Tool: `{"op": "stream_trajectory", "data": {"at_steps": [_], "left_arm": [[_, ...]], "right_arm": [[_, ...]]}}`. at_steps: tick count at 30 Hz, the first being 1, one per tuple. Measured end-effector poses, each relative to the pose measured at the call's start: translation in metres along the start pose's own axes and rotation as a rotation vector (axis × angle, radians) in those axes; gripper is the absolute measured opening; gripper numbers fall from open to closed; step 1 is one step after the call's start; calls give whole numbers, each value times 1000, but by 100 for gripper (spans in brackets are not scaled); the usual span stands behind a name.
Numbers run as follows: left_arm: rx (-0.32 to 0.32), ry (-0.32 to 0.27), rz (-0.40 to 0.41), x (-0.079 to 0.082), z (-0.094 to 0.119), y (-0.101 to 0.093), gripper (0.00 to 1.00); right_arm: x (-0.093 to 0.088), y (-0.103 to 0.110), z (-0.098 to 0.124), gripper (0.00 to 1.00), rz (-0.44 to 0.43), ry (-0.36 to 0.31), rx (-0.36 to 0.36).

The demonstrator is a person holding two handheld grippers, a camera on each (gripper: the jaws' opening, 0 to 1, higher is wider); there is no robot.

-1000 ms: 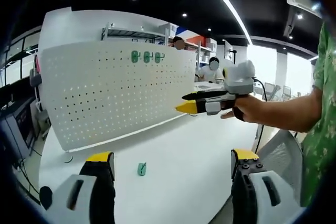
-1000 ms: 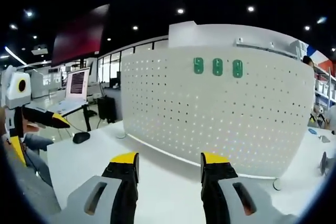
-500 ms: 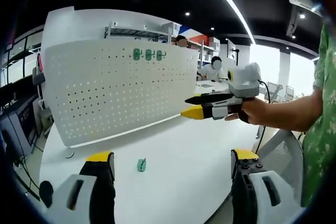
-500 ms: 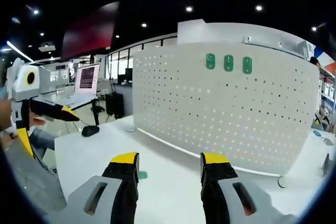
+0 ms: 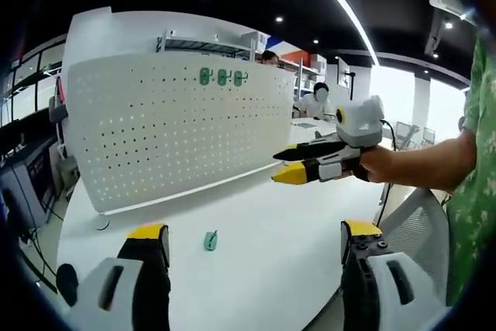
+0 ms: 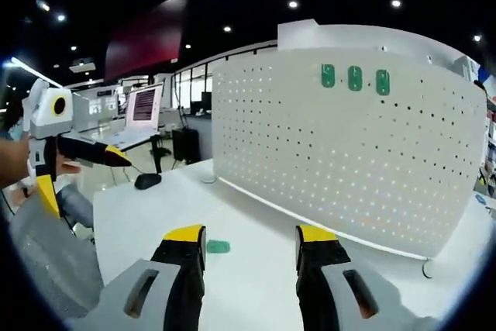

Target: Insert the hook assembly into the mounting plate slot until the hook locks in place.

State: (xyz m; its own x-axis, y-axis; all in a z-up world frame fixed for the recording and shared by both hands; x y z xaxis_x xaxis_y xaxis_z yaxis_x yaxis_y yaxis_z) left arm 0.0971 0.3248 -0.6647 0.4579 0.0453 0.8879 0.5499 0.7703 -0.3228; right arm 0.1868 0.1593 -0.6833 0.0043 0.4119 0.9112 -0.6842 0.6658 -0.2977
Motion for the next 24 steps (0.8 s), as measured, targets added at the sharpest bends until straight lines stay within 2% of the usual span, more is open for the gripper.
{"op": "stream_trajectory", "data": {"at_steps": [5,7,12,24], "left_arm": [[4,6,6,-2,-3,2,94],[5,9,8,-3,-4,3,94],[13,7,14,-2,-5,6,94],[31,7,30,-3,-6,12,93]], "right_arm": [[-1,2,-8,46,1,3,59],[-2,8,-13,45,20,7,132],[-1,12,-25,44,74,20,187],[-13,23,-52,42,166,76,306]]}}
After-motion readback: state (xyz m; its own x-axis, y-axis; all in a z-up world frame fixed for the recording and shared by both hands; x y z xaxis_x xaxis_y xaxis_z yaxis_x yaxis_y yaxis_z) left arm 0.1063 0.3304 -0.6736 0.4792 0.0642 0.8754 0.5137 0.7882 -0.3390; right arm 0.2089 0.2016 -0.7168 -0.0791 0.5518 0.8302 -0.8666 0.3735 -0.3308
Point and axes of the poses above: the point that each gripper's makers call its tool centre point, and the gripper's own axes: z roughly backward along the fingers, y roughly to its left, x roughly out of its top, the point moved 3 cm from there along z, roughly backward along the fingers, and after that the axes turned 15 degrees about z, right-handed, at the moved point
